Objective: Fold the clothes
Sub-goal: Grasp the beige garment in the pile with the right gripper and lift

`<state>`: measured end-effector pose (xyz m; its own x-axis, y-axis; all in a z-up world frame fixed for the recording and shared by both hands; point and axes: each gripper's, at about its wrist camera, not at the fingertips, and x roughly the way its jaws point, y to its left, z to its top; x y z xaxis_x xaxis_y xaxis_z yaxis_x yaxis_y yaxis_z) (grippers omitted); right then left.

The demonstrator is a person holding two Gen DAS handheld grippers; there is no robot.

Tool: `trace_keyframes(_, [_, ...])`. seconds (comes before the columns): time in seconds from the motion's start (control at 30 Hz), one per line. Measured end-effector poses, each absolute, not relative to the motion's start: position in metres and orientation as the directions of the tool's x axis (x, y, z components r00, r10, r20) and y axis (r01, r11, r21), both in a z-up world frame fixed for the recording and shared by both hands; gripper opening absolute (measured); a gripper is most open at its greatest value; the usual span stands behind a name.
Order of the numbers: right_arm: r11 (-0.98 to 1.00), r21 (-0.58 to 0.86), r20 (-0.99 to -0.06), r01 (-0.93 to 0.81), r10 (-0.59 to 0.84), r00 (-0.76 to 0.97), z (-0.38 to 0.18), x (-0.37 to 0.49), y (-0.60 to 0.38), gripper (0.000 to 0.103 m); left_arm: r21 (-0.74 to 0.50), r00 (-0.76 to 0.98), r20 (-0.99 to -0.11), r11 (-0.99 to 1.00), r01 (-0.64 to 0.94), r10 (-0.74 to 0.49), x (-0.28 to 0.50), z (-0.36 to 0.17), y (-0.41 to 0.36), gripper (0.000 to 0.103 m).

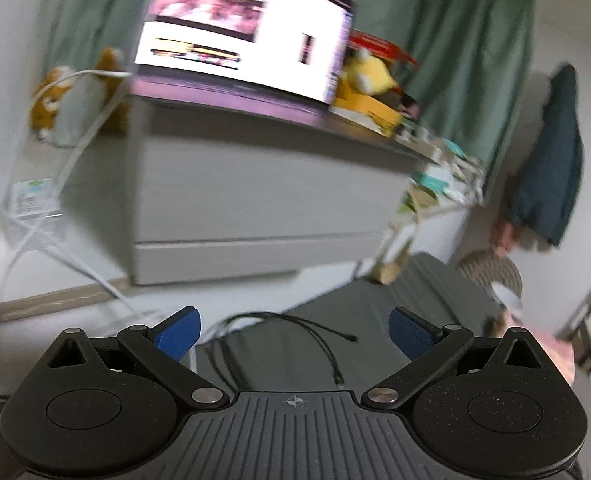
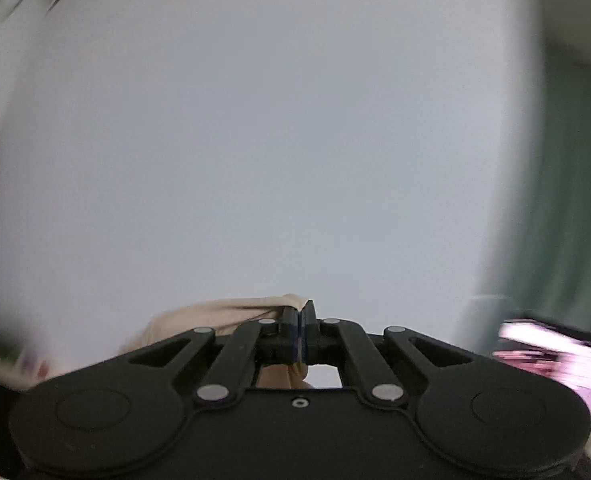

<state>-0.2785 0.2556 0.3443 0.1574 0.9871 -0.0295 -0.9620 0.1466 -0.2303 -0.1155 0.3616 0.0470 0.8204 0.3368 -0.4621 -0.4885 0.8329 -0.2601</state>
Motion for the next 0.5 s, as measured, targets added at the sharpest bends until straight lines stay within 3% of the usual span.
trace_keyframes(0.1, [0.367,-0.209,0.185,-0.906,0.925,0.332,0.375,-0.235,0.138,0.002,-0.212,0.835,-0.459,0.875,-0.436,0.304,-0.106,0.046,0.337,0.101])
trace_keyframes(0.13, [0.429,-0.189,0.209,-0.883,0.896,0.391,0.376,-0.222,0.104,0.002,-0.207,0.843,-0.457,0.887,-0.412,0.284,-0.104,0.045,0.328,0.101])
trace_keyframes(0.37, [0.756,-0.038,0.052,-0.653,0.655,0.754,0.327,-0.142,-0.093,0.002,-0.224,0.887,-0.458,0.957,-0.186,0.065,-0.088,0.041,0.262,0.101])
trace_keyframes(0.5, [0.866,0.073,-0.040,-0.494,0.498,0.866,0.284,-0.105,-0.188,0.002,-0.154,0.887,-0.462,0.985,-0.075,-0.005,-0.085,0.043,0.205,0.101])
